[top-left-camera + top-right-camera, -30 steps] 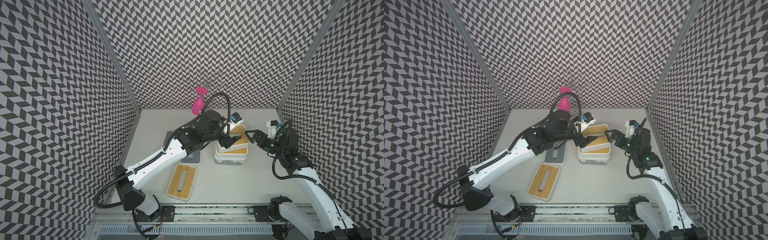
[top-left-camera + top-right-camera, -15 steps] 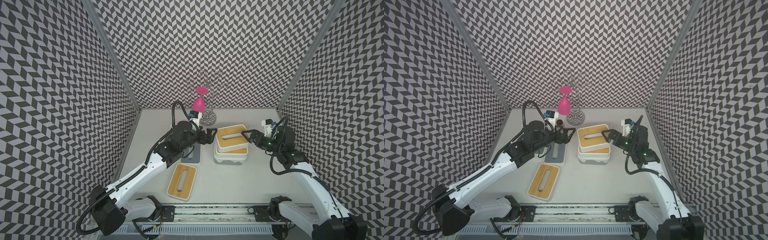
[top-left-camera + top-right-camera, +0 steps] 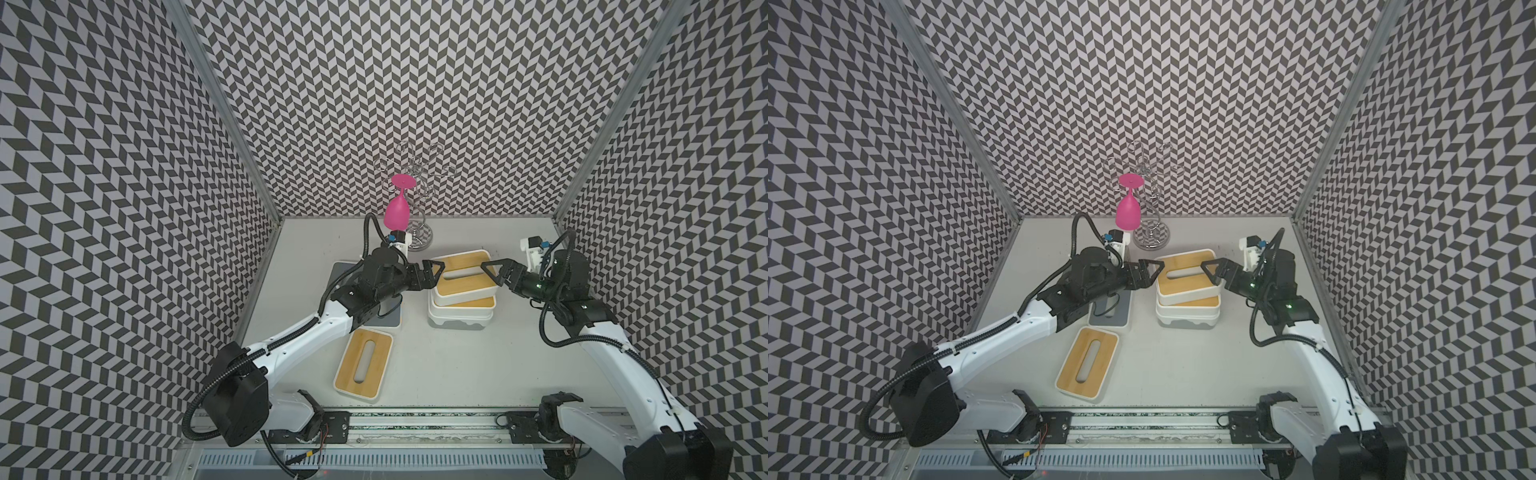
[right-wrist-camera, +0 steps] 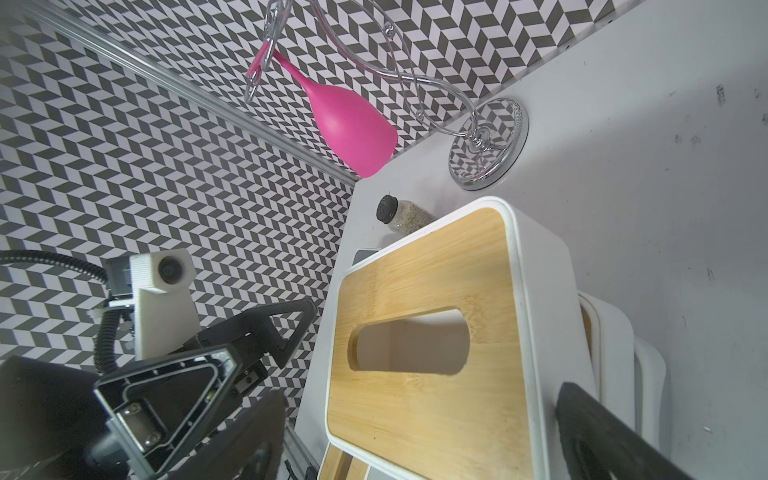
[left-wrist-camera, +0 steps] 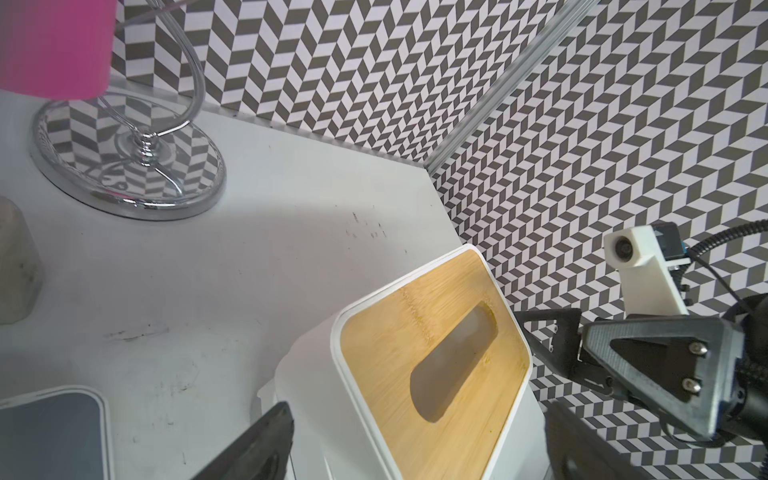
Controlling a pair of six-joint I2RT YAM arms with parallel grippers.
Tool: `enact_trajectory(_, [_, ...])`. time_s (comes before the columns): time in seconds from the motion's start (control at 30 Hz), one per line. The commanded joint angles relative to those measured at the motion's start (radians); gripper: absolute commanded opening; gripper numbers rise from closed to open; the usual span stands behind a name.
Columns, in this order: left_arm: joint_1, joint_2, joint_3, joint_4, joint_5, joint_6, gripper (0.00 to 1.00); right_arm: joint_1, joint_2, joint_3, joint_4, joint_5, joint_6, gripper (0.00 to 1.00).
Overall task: Stack the tissue boxes
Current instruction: Place the tissue box at the tissue box.
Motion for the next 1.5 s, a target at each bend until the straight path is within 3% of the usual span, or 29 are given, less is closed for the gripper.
enact_trajectory(0.0, [-0.036, 0.012, 0.001, 0.056, 0.007, -0.025, 0.95, 0.009, -0.015, -0.002, 0.025, -0.024, -0.011, 0.99])
enact_trajectory(0.8, [-0.072, 0.118, 0.095, 0.025, 0.005, 0.018, 0.95, 0.02, -0.123, -0.057, -0.104, -0.023, -0.023, 0.99])
enact_trajectory(1.47, [-0.128, 0.078, 0.068, -0.009, -0.072, -0.008, 0.96, 0.022, -0.131, -0.067, -0.098, -0.045, -0.006, 0.99])
